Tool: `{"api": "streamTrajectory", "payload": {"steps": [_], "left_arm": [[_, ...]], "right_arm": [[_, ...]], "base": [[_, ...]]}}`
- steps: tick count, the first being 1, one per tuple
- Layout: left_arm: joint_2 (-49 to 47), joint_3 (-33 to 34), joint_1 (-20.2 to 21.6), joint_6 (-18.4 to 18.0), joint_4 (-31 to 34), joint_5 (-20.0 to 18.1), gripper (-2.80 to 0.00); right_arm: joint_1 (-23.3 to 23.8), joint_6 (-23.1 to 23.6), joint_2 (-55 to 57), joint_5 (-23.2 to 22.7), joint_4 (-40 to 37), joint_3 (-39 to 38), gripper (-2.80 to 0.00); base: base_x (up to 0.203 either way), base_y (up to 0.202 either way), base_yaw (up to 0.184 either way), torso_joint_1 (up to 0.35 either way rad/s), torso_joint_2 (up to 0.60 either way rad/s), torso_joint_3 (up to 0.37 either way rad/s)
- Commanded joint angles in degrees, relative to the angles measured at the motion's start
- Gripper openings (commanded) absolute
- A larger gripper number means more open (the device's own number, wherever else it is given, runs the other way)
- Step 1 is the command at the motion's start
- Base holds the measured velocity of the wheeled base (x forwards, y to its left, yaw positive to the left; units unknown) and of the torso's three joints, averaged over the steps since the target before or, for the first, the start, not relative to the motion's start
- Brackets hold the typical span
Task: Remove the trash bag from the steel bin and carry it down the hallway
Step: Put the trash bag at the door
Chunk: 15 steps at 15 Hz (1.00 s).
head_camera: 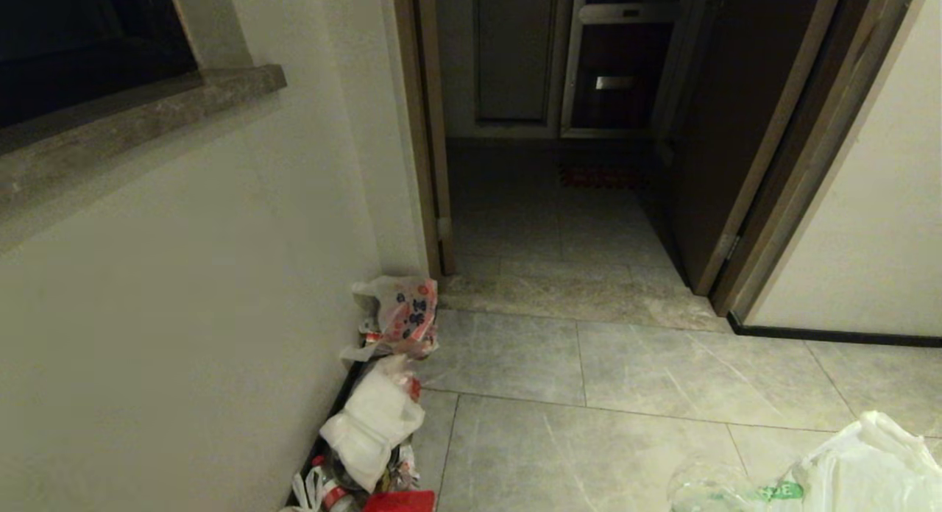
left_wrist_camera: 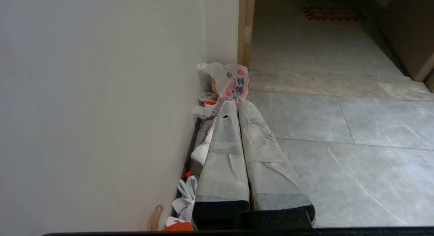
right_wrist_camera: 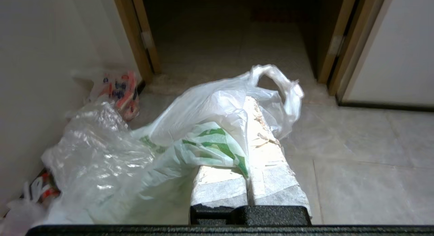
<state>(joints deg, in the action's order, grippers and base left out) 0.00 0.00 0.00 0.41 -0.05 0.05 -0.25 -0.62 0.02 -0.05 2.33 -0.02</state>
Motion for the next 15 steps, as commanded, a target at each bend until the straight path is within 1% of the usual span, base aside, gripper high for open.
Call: {"api": "streamTrajectory", "payload": {"steps": [1, 3, 12, 15], "left_arm": [[-0.1, 0.0, 0.0, 0.0, 0.0, 0.0, -2.80], [-0.1, 0.0, 0.0, 0.0, 0.0, 0.0, -2.80], [0.0, 0.0, 0.0, 0.0, 0.0, 0.0, -2.80], [0.0, 0.0, 0.0, -0.1, 0.0, 0.0, -2.80]], "right_arm": [[0.0, 0.0, 0.1, 0.0, 0.1, -0.8, -2.80], [0.0, 0.0, 0.1, 0.0, 0.0, -0.8, -2.80], [0.0, 0.1, 0.1, 0.0, 0.0, -0.8, -2.80], [0.0, 0.0, 0.1, 0.0, 0.1, -0.8, -2.80]], "base": [[0.000, 0.000, 0.000, 0.000, 0.00, 0.000], [0.002, -0.047, 0.005, 0.001, 0.00, 0.004], [0.000, -0.189, 0.000, 0.003, 0.00, 0.001], [0.000, -0.098, -0.003, 0.001, 0.00, 0.005]]}}
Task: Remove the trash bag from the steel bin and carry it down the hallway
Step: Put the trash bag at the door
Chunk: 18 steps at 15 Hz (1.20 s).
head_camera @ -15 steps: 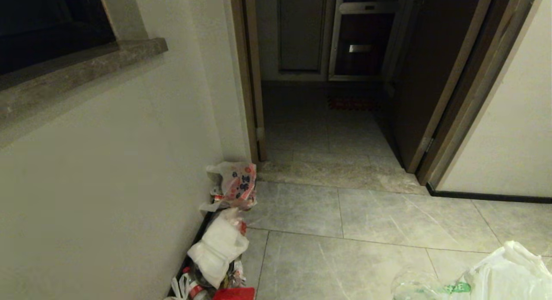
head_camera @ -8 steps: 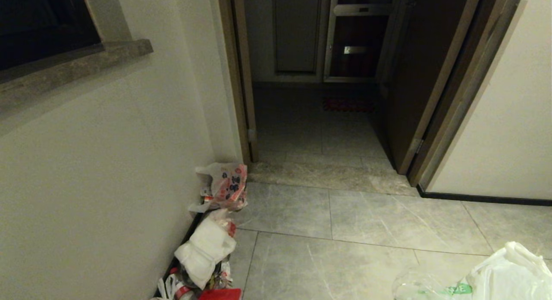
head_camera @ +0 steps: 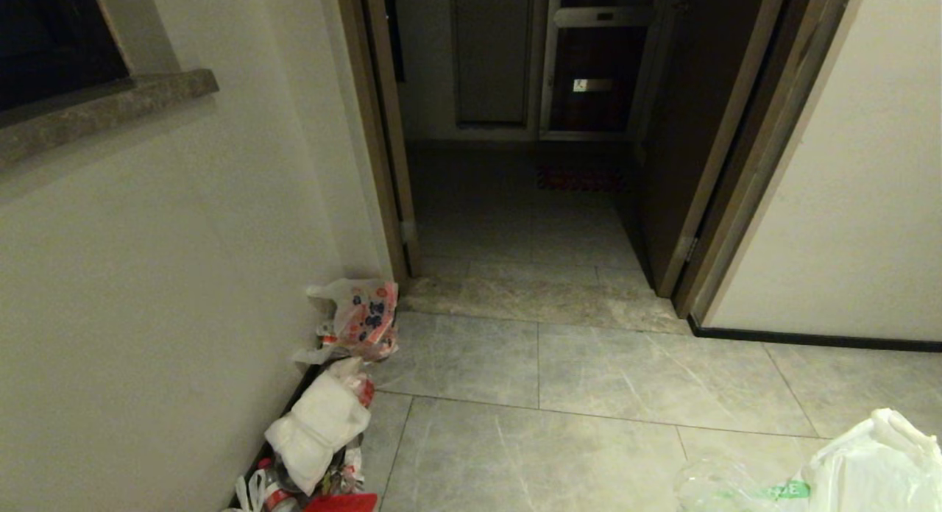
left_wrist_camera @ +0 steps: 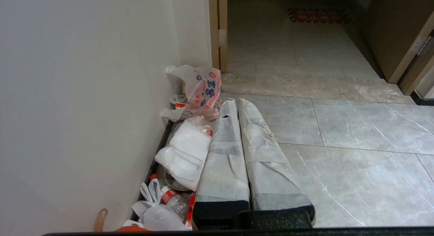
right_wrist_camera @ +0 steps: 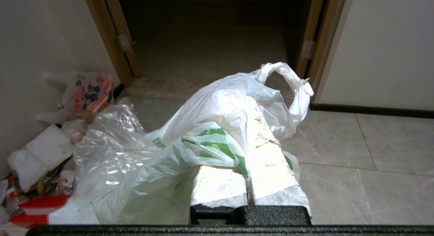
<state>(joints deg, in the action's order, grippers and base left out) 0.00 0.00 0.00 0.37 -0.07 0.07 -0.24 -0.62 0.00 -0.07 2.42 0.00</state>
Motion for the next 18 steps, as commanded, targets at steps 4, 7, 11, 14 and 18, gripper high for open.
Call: {"api": "streamTrajectory", "payload": {"steps": [4, 7, 11, 14, 18], "left_arm": [[0.0, 0.1, 0.0, 0.0, 0.0, 0.0, -2.80], [0.0, 0.1, 0.0, 0.0, 0.1, 0.0, -2.80], [0.0, 0.1, 0.0, 0.0, 0.0, 0.0, -2.80], [0.0, 0.0, 0.0, 0.0, 0.0, 0.0, -2.80], [0.0, 0.0, 0.0, 0.0, 0.0, 0.0, -2.80]], "right_arm": [[0.0, 0.0, 0.1, 0.0, 0.0, -0.8, -2.80], [0.0, -0.1, 0.1, 0.0, 0.0, -0.8, -2.80], [0.0, -0.1, 0.1, 0.0, 0.0, -0.8, -2.80], [0.0, -0.1, 0.1, 0.0, 0.0, -0.8, -2.80], [0.0, -0.1, 0.1, 0.0, 0.0, -0.8, -2.80]], "base": [[0.000, 0.000, 0.000, 0.000, 0.00, 0.000], [-0.003, -0.003, 0.077, 0.001, 0.00, 0.003], [-0.001, -0.008, 0.171, 0.004, 0.00, 0.001], [-0.001, -0.011, 0.171, 0.001, 0.00, 0.003], [0.001, -0.010, 0.171, 0.002, 0.00, 0.002]]}}
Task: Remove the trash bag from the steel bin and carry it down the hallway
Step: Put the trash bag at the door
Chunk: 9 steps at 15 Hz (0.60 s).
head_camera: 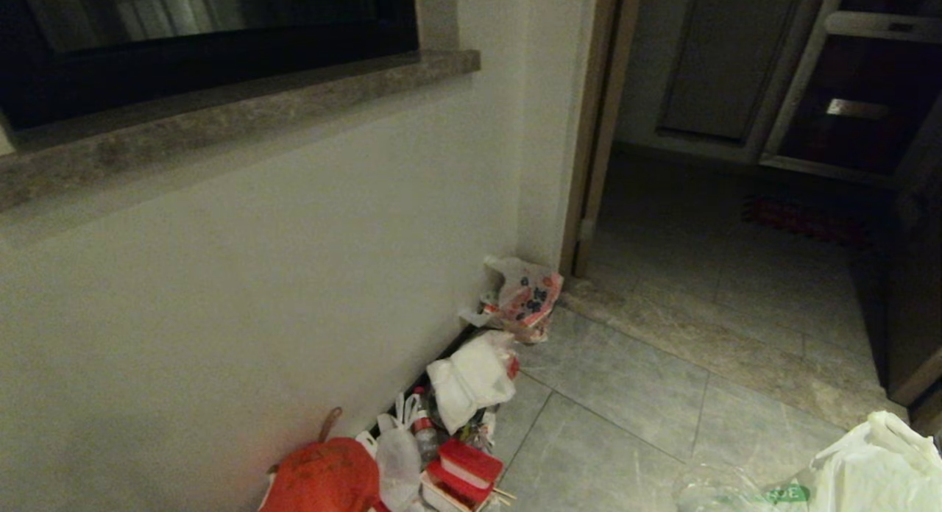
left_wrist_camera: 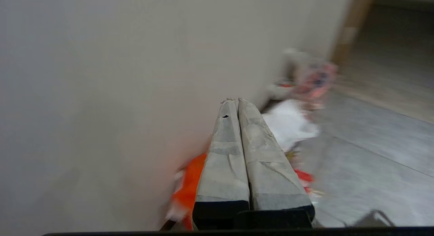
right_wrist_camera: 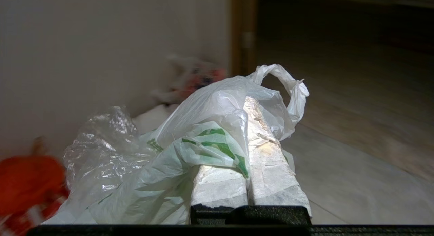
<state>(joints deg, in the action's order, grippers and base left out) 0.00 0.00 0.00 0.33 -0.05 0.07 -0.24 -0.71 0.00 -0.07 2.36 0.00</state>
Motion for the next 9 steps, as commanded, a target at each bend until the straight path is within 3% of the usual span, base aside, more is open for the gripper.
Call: {"api": "streamTrajectory", "payload": {"steps": [1, 9], "left_arm": [[0.0, 0.0, 0.0, 0.0, 0.0, 0.0, -2.80], [-0.1, 0.1, 0.0, 0.1, 0.0, 0.0, -2.80]], "right_arm": [[0.0, 0.0, 0.1, 0.0, 0.0, -0.8, -2.80], [0.0, 0.2, 0.1, 0.0, 0.1, -0.8, -2.80]], "base": [[-0.001, -0.010, 0.168, 0.007, 0.00, 0.002], [0.001, -0.008, 0.157, 0.002, 0.00, 0.002]]}}
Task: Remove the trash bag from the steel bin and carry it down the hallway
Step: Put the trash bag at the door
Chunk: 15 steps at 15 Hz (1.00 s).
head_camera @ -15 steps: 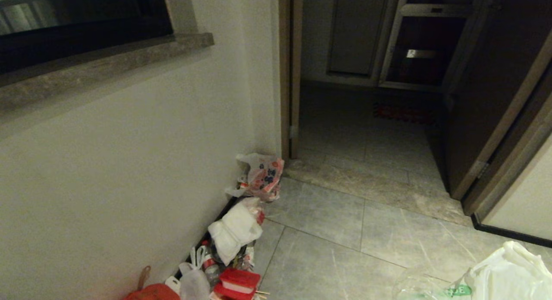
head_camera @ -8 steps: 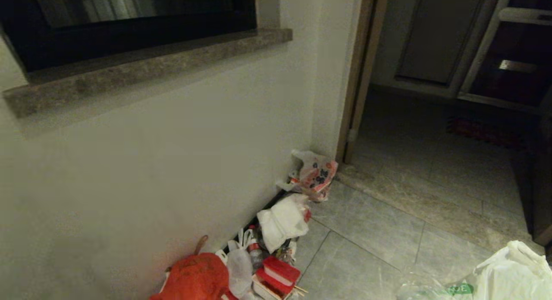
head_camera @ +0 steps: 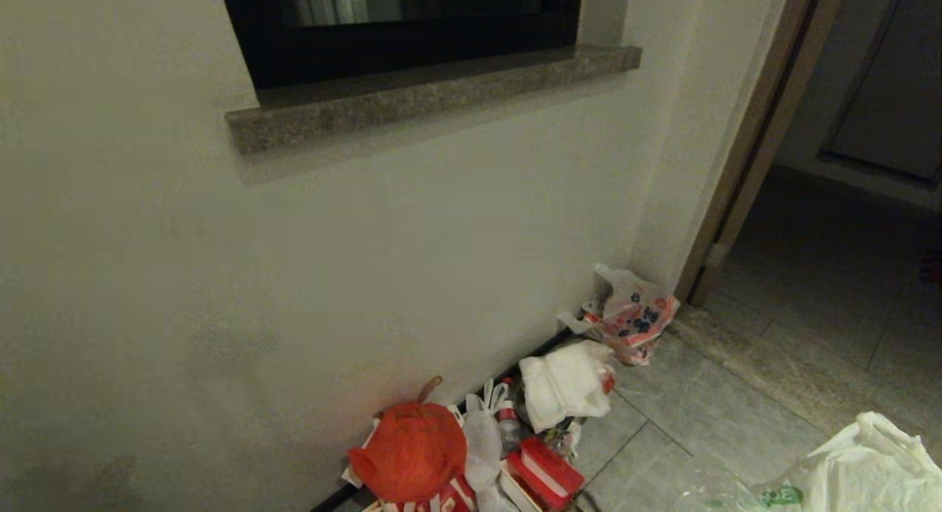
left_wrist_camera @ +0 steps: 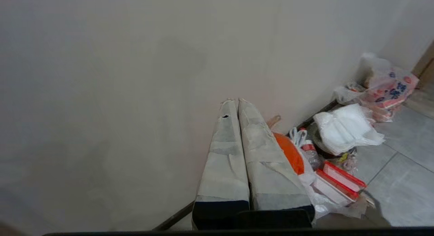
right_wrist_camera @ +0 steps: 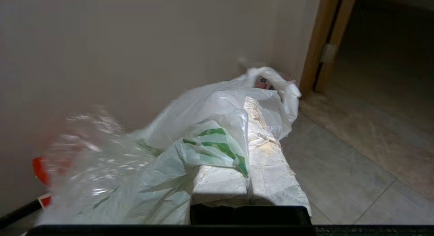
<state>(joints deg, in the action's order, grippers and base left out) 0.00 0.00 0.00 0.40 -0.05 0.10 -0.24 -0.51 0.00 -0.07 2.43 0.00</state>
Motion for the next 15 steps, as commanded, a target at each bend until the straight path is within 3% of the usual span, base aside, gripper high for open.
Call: {"api": "streamTrajectory", "payload": {"steps": [1, 5, 15], "left_arm": [[-0.1, 0.1, 0.0, 0.0, 0.0, 0.0, -2.80], [0.0, 0.0, 0.0, 0.0, 0.0, 0.0, -2.80], [-0.1, 0.1, 0.0, 0.0, 0.0, 0.0, -2.80]], "right_arm": [[0.0, 0.0, 0.1, 0.0, 0.0, -0.8, -2.80], [0.0, -0.1, 0.1, 0.0, 0.0, -0.8, -2.80], [0.0, -0.1, 0.1, 0.0, 0.0, -0.8, -2.80]], "base": [[0.000, 0.000, 0.000, 0.000, 0.00, 0.000], [0.000, 0.000, 0.000, 0.008, -0.05, -0.036], [0.000, 0.000, 0.000, 0.152, -0.45, -0.302]]}}
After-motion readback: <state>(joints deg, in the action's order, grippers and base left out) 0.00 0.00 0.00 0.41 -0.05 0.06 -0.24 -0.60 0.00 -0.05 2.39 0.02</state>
